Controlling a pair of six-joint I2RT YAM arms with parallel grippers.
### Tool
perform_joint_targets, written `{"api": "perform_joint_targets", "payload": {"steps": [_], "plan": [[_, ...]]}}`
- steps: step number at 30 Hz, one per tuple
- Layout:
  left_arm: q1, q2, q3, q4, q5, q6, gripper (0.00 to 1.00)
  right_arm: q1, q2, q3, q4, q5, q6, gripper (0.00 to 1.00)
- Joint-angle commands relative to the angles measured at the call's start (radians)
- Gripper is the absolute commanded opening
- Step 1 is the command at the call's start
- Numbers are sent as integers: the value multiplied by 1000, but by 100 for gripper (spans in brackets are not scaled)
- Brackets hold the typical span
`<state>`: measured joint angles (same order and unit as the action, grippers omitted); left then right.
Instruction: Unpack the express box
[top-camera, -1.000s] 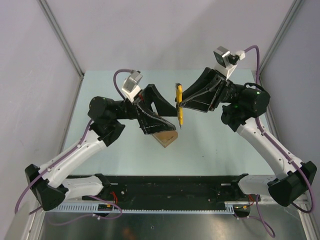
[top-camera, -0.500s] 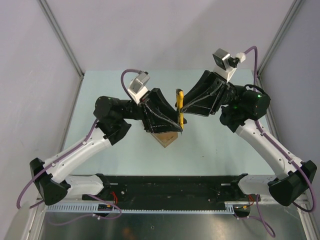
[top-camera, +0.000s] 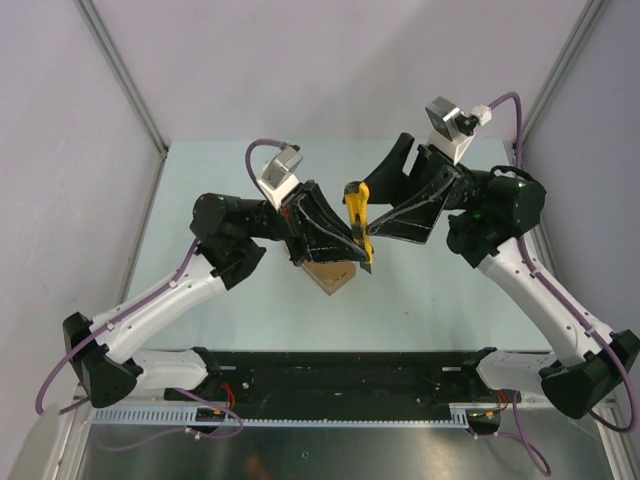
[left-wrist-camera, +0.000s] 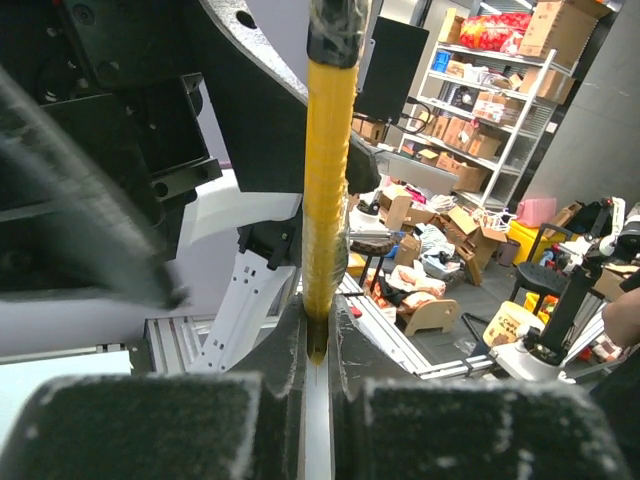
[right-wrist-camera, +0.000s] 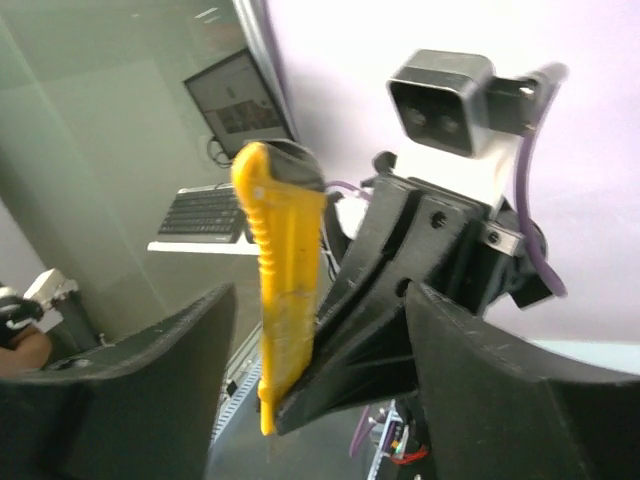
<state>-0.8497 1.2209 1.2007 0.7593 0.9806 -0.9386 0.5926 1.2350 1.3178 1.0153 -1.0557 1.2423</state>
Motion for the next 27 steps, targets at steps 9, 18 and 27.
{"api": "perform_joint_targets", "payload": {"steps": [9,18,27], "plan": [[81,-14,-50,-345,-61,194,0,-76,-233,87,-858,288,-561,93],[-11,-18,163,-929,-387,610,0,-10,-197,262,-1349,638,-905,95],[-11,-61,177,-1037,-413,739,0,-22,-140,362,-1497,421,-1053,91]]}}
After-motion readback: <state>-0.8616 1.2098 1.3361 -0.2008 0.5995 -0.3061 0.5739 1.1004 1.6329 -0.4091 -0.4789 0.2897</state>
